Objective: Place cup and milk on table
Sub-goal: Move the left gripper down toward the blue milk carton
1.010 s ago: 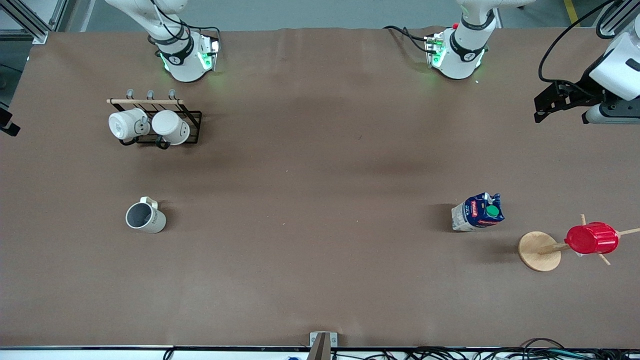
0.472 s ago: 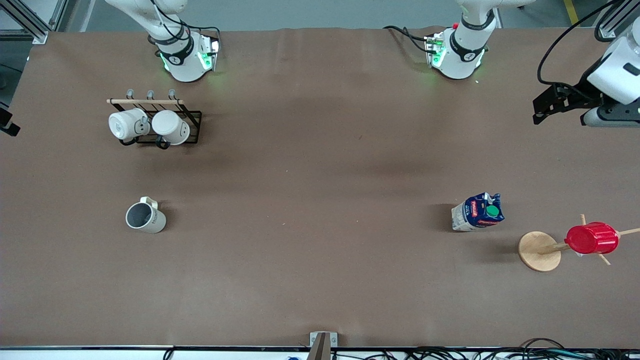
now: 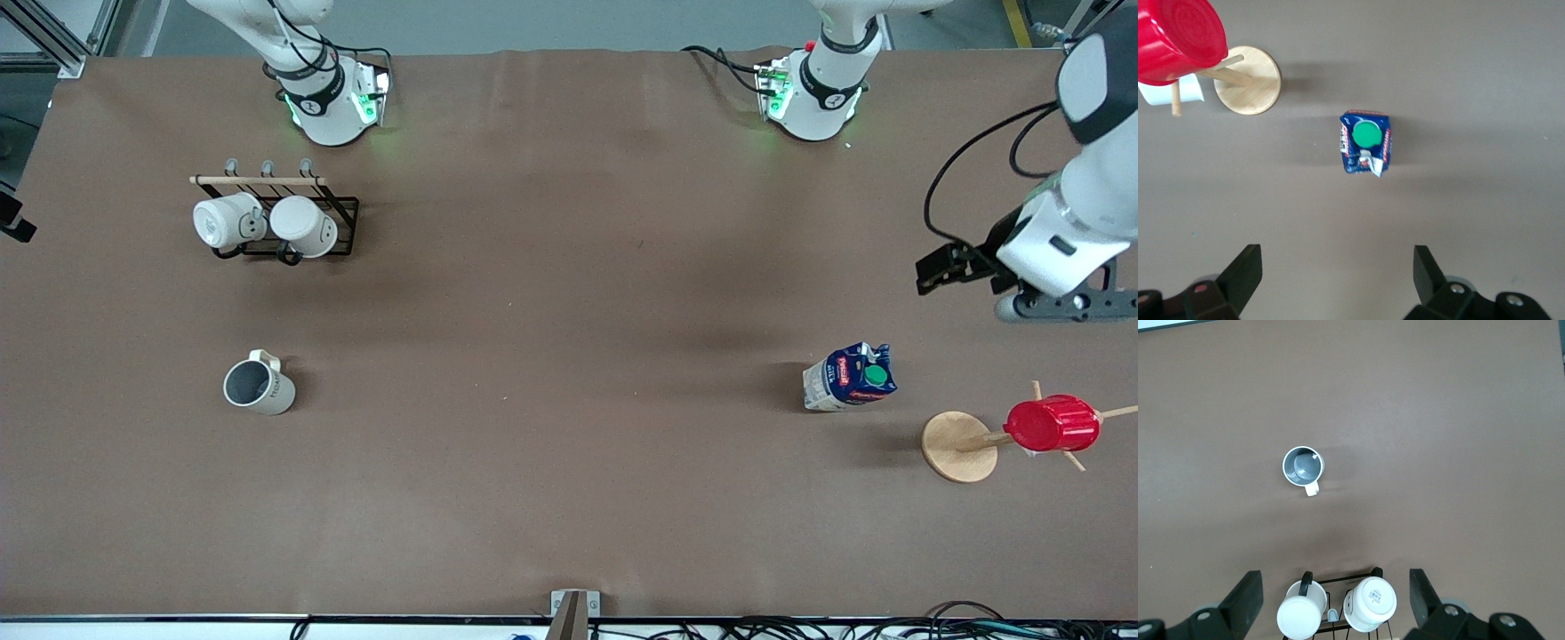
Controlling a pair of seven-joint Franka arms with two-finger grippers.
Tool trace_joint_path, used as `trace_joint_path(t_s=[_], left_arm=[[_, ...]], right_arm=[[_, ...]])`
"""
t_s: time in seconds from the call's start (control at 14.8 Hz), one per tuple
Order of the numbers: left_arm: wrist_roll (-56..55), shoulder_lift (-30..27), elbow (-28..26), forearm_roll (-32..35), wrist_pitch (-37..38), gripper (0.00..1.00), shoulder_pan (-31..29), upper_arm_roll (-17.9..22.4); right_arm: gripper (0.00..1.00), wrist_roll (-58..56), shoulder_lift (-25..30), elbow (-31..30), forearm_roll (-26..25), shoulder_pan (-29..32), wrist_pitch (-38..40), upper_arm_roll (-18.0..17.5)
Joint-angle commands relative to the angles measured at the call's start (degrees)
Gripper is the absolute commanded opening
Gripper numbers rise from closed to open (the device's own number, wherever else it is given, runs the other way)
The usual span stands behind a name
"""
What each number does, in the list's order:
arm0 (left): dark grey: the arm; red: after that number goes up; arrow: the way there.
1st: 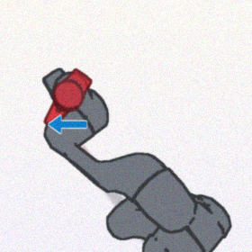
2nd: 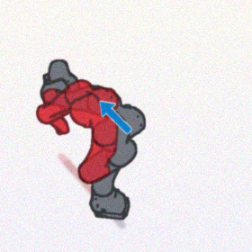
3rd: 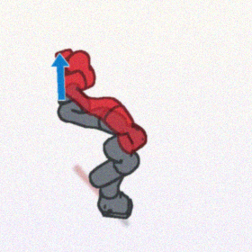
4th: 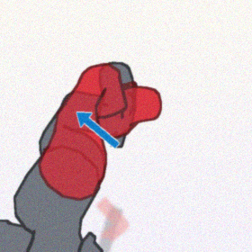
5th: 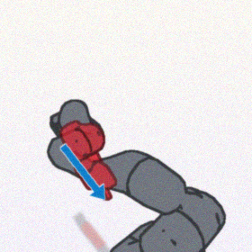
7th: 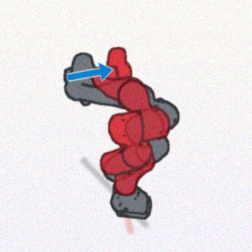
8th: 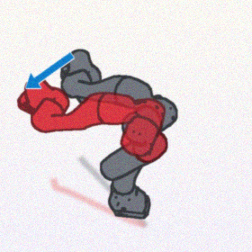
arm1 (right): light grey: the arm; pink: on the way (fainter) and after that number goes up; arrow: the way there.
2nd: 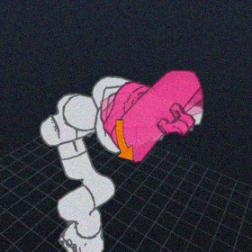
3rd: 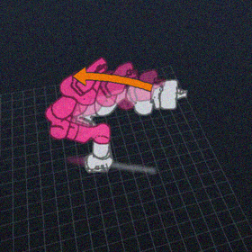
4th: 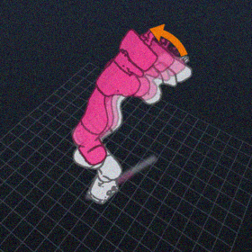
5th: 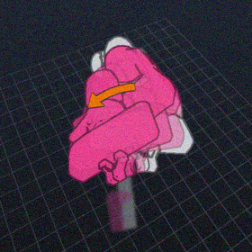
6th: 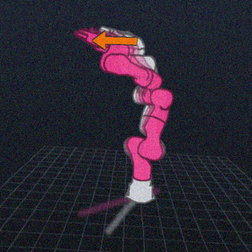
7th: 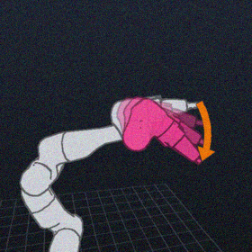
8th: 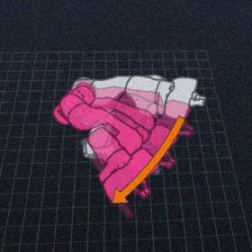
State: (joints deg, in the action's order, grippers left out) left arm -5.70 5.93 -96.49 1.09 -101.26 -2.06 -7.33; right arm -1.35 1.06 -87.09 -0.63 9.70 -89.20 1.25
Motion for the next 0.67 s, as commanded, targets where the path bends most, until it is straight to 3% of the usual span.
trace_joint_path(t_s=[0.0,0.4,0.61], left_arm=[[-0.54,0.91,-4.22,-1.09,-6.03,1.0,-1.11,-0.05],[-2.02,7.07,-5.73,-1.52,-11.75,1.0,-2.51,-0.14],[-7.39,9.17,-5.64,-1.79,-13.08,1.0,-1.64,-0.49]], right_arm=[[0.97,-0.14,0.35,-1.42,2.56,1.46,-0.71,-0.19],[0.97,-0.85,-4.22,-2.03,0.11,0.5,-3.69,-0.19],[0.97,-0.76,-4.84,-6.76,-0.43,-0.21,-10.17,-0.28]])
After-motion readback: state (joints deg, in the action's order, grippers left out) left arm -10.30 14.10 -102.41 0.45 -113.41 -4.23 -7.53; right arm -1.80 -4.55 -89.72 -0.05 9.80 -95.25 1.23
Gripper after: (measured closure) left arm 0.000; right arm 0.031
